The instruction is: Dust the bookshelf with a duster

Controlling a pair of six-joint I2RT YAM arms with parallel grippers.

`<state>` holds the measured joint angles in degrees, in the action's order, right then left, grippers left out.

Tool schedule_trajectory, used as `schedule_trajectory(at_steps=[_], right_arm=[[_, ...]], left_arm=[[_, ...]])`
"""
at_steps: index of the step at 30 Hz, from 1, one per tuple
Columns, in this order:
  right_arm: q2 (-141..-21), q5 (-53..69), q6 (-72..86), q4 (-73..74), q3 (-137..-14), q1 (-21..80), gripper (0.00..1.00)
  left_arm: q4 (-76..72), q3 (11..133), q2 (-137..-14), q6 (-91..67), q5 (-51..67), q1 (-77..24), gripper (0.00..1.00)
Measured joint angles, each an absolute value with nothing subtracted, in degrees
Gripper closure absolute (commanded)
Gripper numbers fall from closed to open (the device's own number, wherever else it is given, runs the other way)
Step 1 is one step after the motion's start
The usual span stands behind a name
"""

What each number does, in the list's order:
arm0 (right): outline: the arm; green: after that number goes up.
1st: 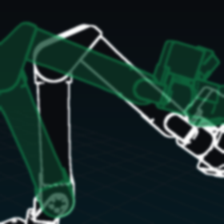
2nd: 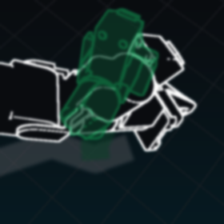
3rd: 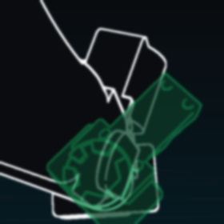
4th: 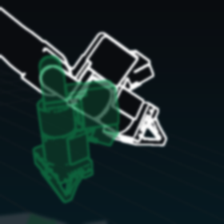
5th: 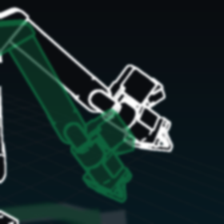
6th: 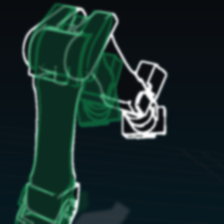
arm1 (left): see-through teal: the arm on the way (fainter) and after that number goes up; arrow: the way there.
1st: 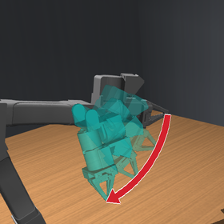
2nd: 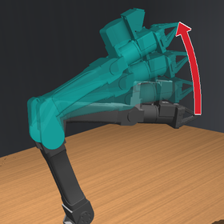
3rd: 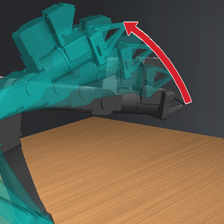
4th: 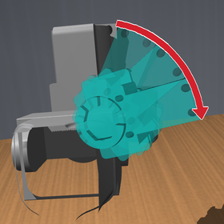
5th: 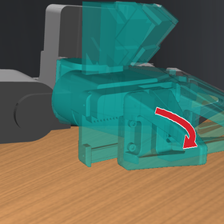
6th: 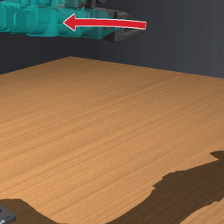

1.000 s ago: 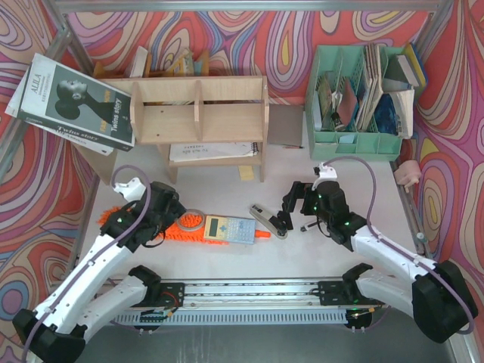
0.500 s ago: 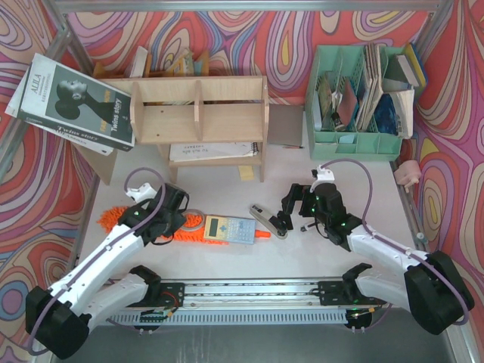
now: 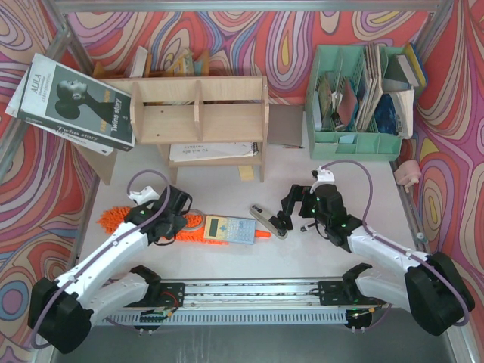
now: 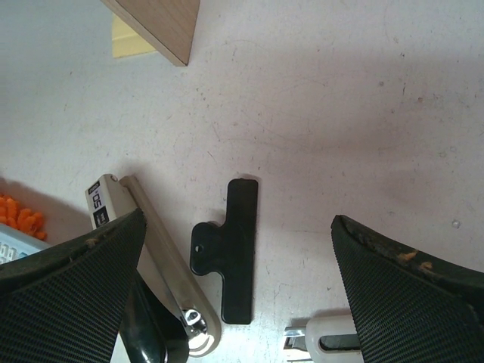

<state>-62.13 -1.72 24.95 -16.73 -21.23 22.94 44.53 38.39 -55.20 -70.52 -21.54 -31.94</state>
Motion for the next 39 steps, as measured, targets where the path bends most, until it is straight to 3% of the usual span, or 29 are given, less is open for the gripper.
schedule_trajectory(at_steps=[39], right_arm=[[-61.52, -0.47, 24.95, -16.78, -21.23, 22.94, 0.02]], left_arm=[[40.10, 37.39, -62.41, -69.63, -22.50, -31.94, 0.70]])
